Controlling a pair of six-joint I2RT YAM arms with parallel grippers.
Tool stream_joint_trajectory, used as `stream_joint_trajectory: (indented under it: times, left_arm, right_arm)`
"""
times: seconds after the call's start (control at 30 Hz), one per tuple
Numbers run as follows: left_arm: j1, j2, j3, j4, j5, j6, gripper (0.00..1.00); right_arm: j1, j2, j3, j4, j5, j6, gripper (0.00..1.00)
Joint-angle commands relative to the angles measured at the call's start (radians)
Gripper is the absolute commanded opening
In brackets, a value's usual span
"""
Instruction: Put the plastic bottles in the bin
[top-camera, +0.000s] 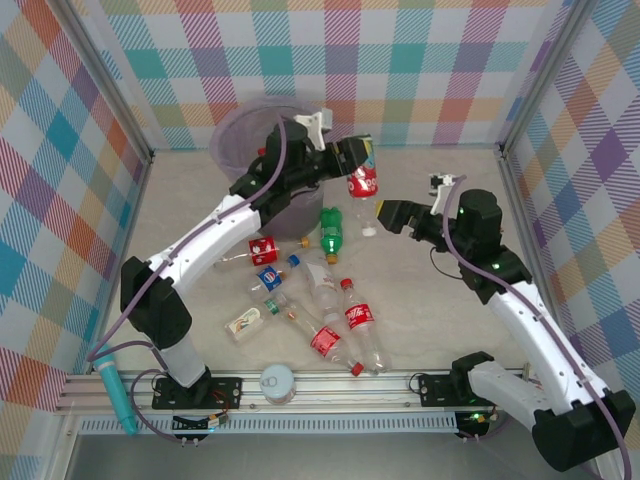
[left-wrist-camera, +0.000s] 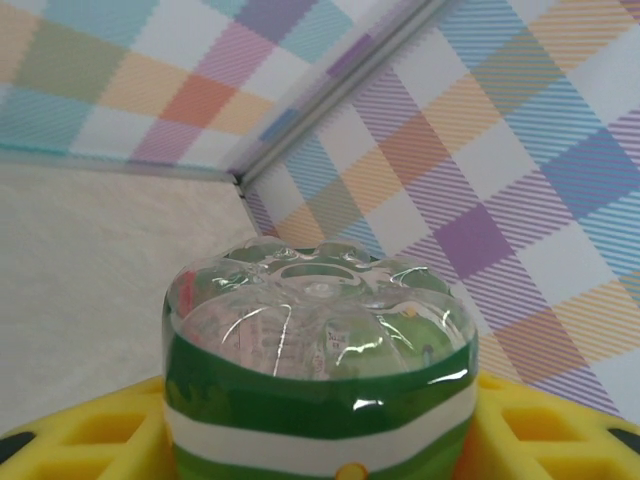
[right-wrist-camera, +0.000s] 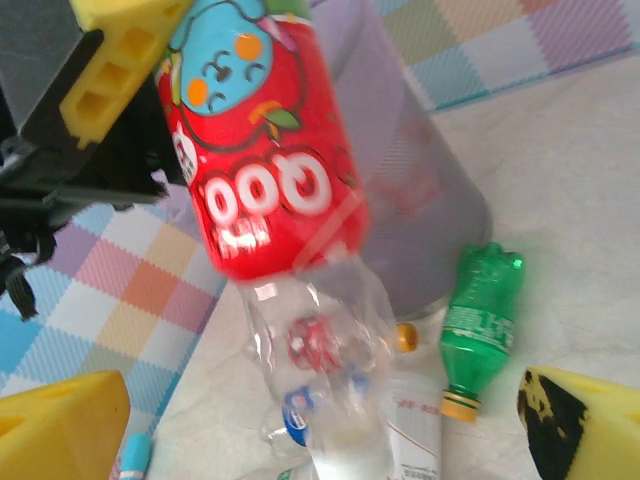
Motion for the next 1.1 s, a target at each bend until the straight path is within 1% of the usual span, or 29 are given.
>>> stream_joint_trajectory:
  times: [0.0, 0.13, 0.33, 0.43, 0.63, 0.73, 0.83, 0.9, 1.07]
  left_arm:
    - [0.055, -0.019, 0.067, 0.033, 0.009, 0.053, 0.54]
    - [0.156, -0.017, 0.097, 0.098, 0.056, -0.043, 0.5]
    - [0.262, -0.033, 0.124, 0.121, 0.069, -0.069, 0.49]
    - [0.317, -0.045, 0.131, 0.11, 0.061, -0.071, 0.47]
    - [0.403, -0.074, 0.12, 0.07, 0.013, -0.033, 0.43]
    - [0.455, -0.093, 0.073, 0.143, 0.028, -0.043, 0.39]
    - [0.5, -0.119, 0.018, 0.17, -0.002, -0.027, 0.35]
    - [0.515, -0.136, -0.015, 0.168, -0.023, 0.003, 0.33]
    - [0.524, -0.119, -0.032, 0.133, -0.009, 0.086, 0.32]
  right_arm:
    - [-0.001, -0.071, 0.064, -0.142, 0.153, -0.01, 0.99]
    - [-0.01, -0.126, 0.078, -0.219, 0.232, -0.05, 0.99]
    - [-0.021, -0.148, 0.112, -0.291, 0.267, -0.105, 0.99]
    - [-0.023, -0.144, 0.126, -0.306, 0.267, -0.114, 0.99]
    - [-0.028, -0.122, 0.134, -0.307, 0.272, -0.127, 0.99]
    - [-0.029, -0.092, 0.124, -0.289, 0.281, -0.124, 0.99]
    - [-0.03, -0.065, 0.096, -0.248, 0.292, -0.105, 1.0]
    - [-0.032, -0.046, 0.088, -0.222, 0.29, -0.088, 1.0]
    - [-0.032, 0.007, 0.078, -0.157, 0.266, -0.052, 0.99]
